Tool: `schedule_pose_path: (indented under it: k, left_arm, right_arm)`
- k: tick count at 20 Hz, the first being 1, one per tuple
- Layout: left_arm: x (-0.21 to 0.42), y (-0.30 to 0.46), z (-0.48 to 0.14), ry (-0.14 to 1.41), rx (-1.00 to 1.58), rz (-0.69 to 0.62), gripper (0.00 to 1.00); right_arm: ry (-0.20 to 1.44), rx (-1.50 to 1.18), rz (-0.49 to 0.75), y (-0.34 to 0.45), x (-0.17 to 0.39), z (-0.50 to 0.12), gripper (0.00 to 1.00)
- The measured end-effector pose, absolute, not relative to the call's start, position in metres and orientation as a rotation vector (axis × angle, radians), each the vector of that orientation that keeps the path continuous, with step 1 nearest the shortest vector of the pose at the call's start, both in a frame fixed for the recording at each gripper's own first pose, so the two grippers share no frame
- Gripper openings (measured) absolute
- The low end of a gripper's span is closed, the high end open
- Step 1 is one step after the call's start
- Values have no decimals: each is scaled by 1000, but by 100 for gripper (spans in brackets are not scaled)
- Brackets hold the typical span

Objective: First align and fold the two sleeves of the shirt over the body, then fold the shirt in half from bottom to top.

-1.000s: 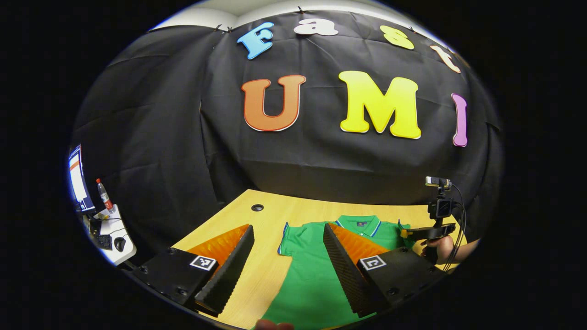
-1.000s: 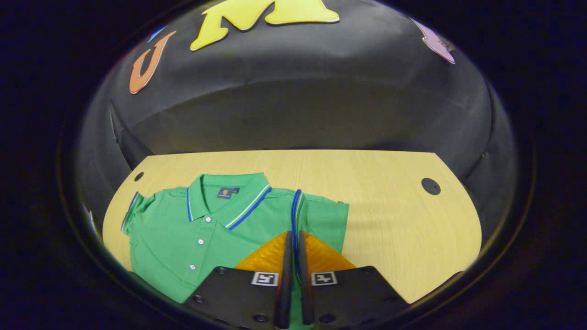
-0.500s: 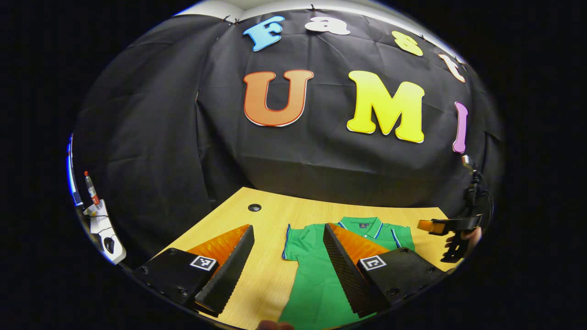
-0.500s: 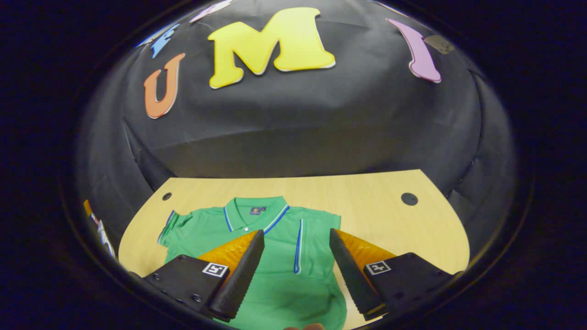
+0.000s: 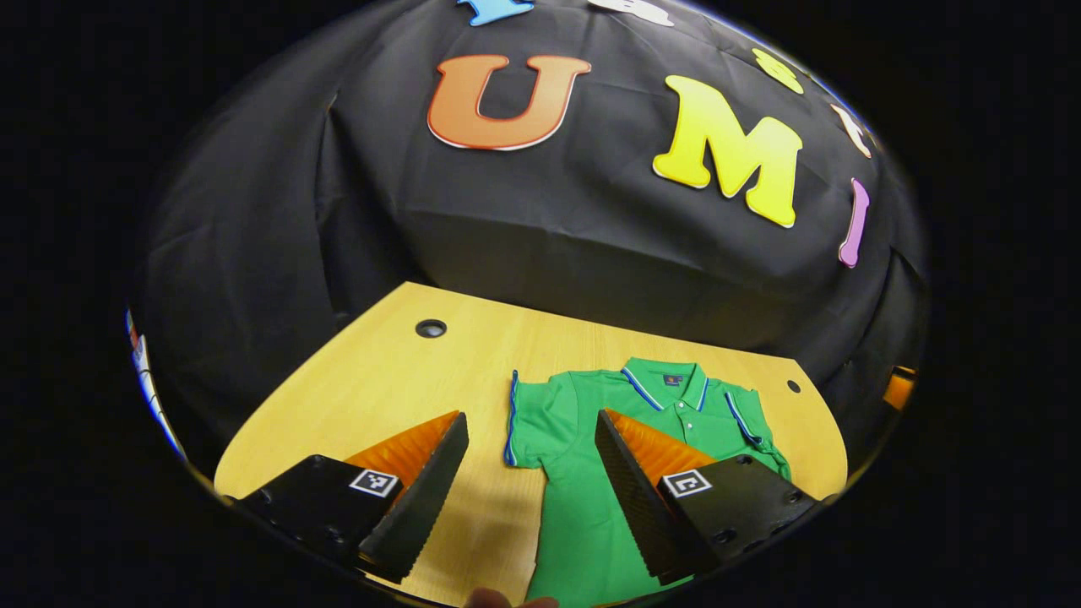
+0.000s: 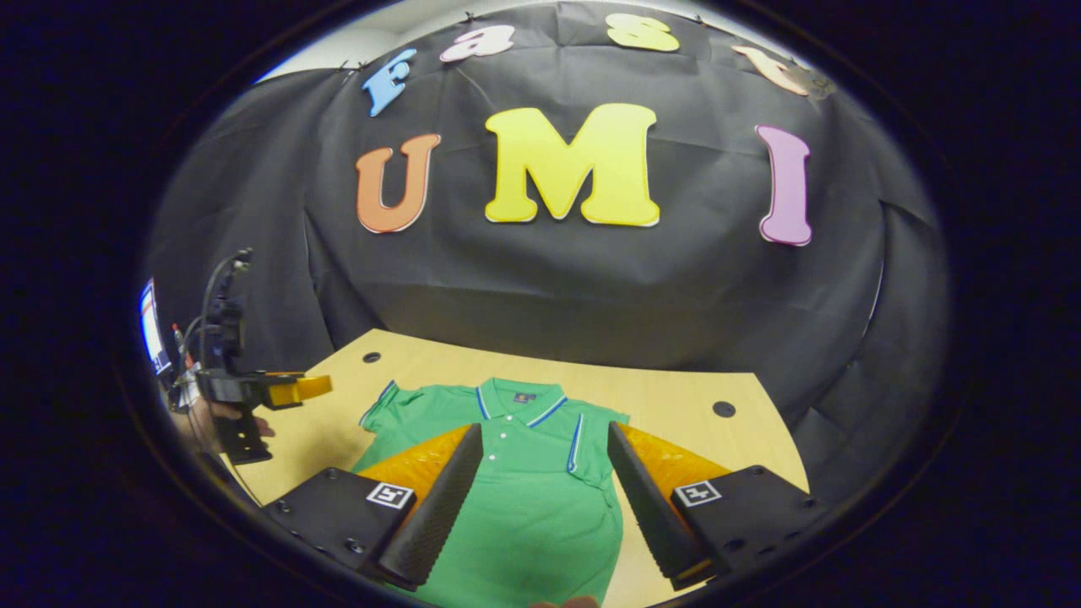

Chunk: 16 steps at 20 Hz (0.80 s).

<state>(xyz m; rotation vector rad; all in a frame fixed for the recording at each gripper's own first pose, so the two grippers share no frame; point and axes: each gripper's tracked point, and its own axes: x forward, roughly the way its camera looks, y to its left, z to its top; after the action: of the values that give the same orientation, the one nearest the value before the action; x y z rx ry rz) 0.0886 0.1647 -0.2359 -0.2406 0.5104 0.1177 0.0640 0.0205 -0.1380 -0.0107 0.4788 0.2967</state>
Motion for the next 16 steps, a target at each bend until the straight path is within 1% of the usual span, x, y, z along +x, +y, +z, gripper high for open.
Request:
schedule_pose_path:
  k: [3, 4, 5, 7, 8, 9, 12, 14, 15, 16]
  left_arm:
    - [110, 173, -277, 573, -243, 115, 98]
    - [116, 177, -290, 591, -231, 116, 100]
    - [122, 179, -301, 600, -226, 112, 98]
    - [135, 183, -320, 612, -230, 112, 98]
    - [139, 186, -329, 621, -224, 119, 98]
    - [144, 188, -338, 631, -210, 117, 98]
    - [155, 195, -352, 638, -158, 123, 96]
    - [161, 196, -356, 634, -147, 129, 89]
    - [162, 194, -359, 646, -139, 128, 77]
    - [162, 193, -363, 659, -130, 126, 71]
  right_arm:
    - [465, -35, 278, 13, 47, -131, 96]
    - [459, -44, 273, 12, 42, -130, 96]
    - [460, -51, 270, 11, 36, -133, 95]
    - [488, -53, 279, 13, 23, -143, 95]
    - [507, -54, 281, 12, 18, -149, 99]
    - [525, -55, 280, 11, 12, -154, 94]
    - [565, -58, 265, 4, 7, -169, 96]
    - [570, -69, 255, -2, 10, -174, 95]
    - [570, -66, 251, -2, 11, -175, 94]
    - [573, -61, 245, -4, 12, -177, 96]
